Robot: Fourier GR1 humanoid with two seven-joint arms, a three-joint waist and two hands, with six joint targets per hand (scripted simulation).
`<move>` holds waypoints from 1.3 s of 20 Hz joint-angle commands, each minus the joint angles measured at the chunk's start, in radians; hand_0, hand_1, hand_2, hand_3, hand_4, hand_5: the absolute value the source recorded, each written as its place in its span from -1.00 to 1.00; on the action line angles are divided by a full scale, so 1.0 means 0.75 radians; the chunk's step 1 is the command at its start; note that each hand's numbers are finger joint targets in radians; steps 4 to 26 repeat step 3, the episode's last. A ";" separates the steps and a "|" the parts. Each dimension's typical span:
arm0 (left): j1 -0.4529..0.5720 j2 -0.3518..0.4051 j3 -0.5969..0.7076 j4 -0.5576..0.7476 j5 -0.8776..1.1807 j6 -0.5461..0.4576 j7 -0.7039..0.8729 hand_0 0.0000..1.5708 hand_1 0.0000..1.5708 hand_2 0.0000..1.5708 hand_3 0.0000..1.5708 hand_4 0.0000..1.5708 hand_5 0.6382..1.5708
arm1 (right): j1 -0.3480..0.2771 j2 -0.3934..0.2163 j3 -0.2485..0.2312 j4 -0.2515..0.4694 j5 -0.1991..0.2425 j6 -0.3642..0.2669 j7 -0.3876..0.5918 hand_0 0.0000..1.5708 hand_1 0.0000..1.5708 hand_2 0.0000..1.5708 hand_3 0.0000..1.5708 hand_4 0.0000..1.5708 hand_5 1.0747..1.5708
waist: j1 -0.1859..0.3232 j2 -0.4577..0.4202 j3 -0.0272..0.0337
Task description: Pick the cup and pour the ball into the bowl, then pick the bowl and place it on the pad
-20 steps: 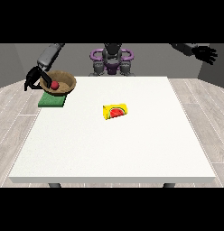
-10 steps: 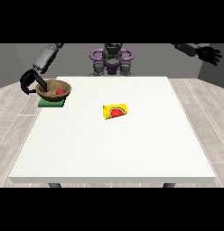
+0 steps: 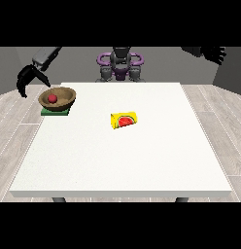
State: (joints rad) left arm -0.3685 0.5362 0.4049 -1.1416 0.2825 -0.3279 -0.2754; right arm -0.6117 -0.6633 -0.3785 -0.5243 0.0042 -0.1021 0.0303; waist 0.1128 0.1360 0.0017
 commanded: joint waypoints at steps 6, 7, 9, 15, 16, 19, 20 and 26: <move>0.081 -0.119 -0.121 0.024 -0.086 0.102 0.169 -1.00 -1.00 -1.00 -1.00 0.15 0.97 | -0.073 0.097 0.100 -0.113 0.000 0.145 0.120 -1.00 -1.00 -1.00 -1.00 -0.39 0.45 | -0.097 -0.378 -0.0049; 0.081 -0.119 -0.121 0.024 -0.086 0.102 0.169 -1.00 -1.00 -1.00 -1.00 0.15 0.97 | -0.073 0.097 0.100 -0.113 0.000 0.145 0.120 -1.00 -1.00 -1.00 -1.00 -0.39 0.45 | -0.097 -0.378 -0.0049; 0.081 -0.119 -0.121 0.024 -0.086 0.102 0.169 -1.00 -1.00 -1.00 -1.00 0.15 0.97 | -0.073 0.097 0.100 -0.113 0.000 0.145 0.120 -1.00 -1.00 -1.00 -1.00 -0.39 0.45 | -0.097 -0.378 -0.0049; 0.081 -0.119 -0.121 0.024 -0.086 0.102 0.169 -1.00 -1.00 -1.00 -1.00 0.15 0.97 | -0.073 0.097 0.100 -0.113 0.000 0.145 0.120 -1.00 -1.00 -1.00 -1.00 -0.39 0.45 | -0.097 -0.378 -0.0049; 0.081 -0.119 -0.121 0.024 -0.086 0.102 0.169 -1.00 -1.00 -1.00 -1.00 0.15 0.97 | -0.073 0.097 0.100 -0.113 0.000 0.145 0.120 -1.00 -1.00 -1.00 -1.00 -0.39 0.45 | -0.097 -0.378 -0.0049; 0.081 -0.119 -0.121 0.024 -0.086 0.102 0.169 -1.00 -1.00 -1.00 -1.00 0.15 0.97 | -0.073 0.097 0.100 -0.113 0.000 0.145 0.120 -1.00 -1.00 -1.00 -1.00 -0.39 0.45 | -0.097 -0.378 -0.0049; 0.081 -0.119 -0.121 0.024 -0.086 0.102 0.169 -1.00 -1.00 -1.00 -1.00 0.15 0.97 | -0.073 0.097 0.100 -0.113 0.000 0.145 0.120 -1.00 -1.00 -1.00 -1.00 -0.39 0.45 | -0.097 -0.378 -0.0049; 0.081 -0.119 -0.121 0.024 -0.086 0.102 0.169 -1.00 -1.00 -1.00 -1.00 0.15 0.97 | -0.073 0.097 0.100 -0.113 0.000 0.145 0.120 -1.00 -1.00 -1.00 -1.00 -0.39 0.45 | -0.097 -0.378 -0.0049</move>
